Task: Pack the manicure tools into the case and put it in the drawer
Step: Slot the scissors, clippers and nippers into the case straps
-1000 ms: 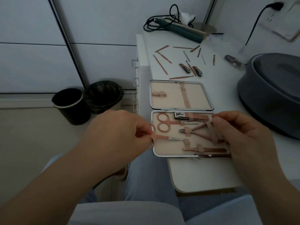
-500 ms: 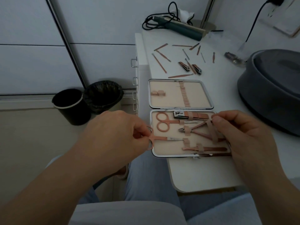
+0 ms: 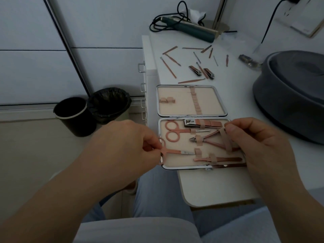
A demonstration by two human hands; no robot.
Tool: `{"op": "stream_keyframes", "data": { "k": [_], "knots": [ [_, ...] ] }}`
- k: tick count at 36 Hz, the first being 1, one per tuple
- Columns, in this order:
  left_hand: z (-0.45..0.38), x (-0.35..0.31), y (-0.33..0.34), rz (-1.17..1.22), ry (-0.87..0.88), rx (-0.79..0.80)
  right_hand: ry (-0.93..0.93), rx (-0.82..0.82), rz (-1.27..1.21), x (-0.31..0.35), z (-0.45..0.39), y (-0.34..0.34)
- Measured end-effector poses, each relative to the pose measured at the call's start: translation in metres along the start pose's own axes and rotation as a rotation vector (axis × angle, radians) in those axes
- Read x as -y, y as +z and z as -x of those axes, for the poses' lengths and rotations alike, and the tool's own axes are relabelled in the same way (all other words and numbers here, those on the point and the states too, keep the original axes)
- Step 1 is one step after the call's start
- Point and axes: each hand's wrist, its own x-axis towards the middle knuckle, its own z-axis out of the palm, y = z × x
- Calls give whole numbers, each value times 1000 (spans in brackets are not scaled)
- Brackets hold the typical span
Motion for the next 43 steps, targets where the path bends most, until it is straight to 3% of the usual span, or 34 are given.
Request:
{"op": "stream_keyframes", "data": {
  "k": [28,38,43],
  "knots": [
    [-6,-15,29,28,106,-75,-14,36,65,-4,-1,-1],
    [-3,-7,32,309,101,-131,4,53,98,0,-1,0],
    [-4,-3,39,278,67,-151,-2,41,128,0,-1,0]
  ]
}}
